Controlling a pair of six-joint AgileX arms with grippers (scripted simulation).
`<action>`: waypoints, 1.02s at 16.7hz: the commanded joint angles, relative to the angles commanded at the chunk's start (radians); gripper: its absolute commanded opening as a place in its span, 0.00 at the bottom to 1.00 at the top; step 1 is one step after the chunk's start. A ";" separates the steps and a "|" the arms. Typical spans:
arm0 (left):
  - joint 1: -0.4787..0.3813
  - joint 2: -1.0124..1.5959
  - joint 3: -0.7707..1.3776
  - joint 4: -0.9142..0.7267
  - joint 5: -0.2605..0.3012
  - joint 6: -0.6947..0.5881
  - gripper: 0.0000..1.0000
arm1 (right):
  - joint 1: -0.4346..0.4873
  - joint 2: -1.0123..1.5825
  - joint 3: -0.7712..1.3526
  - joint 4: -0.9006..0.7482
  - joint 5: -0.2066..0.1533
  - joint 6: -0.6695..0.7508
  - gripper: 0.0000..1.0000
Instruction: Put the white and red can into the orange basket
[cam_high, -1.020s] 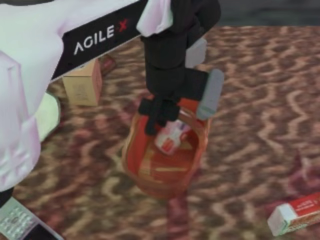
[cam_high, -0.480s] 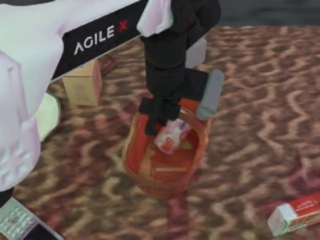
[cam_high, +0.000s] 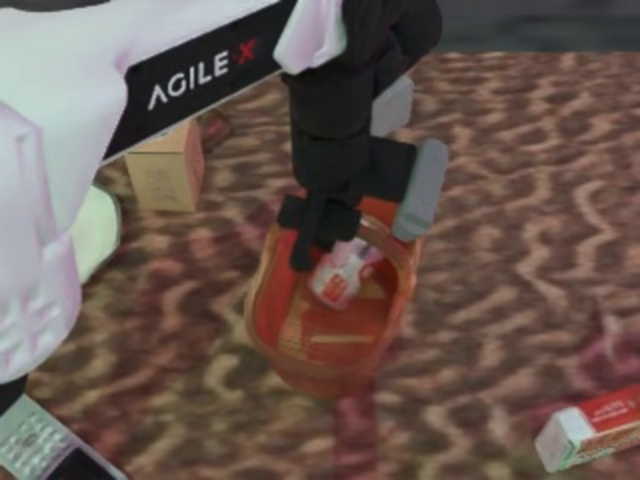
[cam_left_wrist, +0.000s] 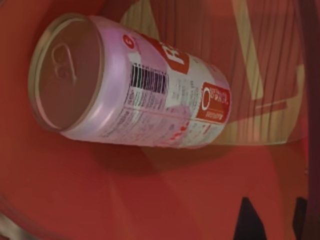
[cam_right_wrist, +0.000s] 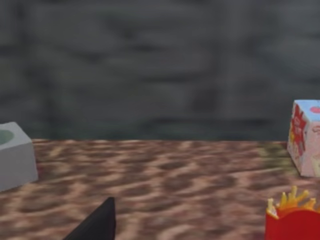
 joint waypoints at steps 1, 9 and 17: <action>0.000 0.000 0.000 0.000 0.000 0.000 0.00 | 0.000 0.000 0.000 0.000 0.000 0.000 1.00; 0.000 0.000 0.000 0.000 0.000 0.000 0.00 | 0.000 0.000 0.000 0.000 0.000 0.000 1.00; 0.005 -0.001 0.016 -0.019 -0.001 0.006 0.00 | 0.000 0.000 0.000 0.000 0.000 0.000 1.00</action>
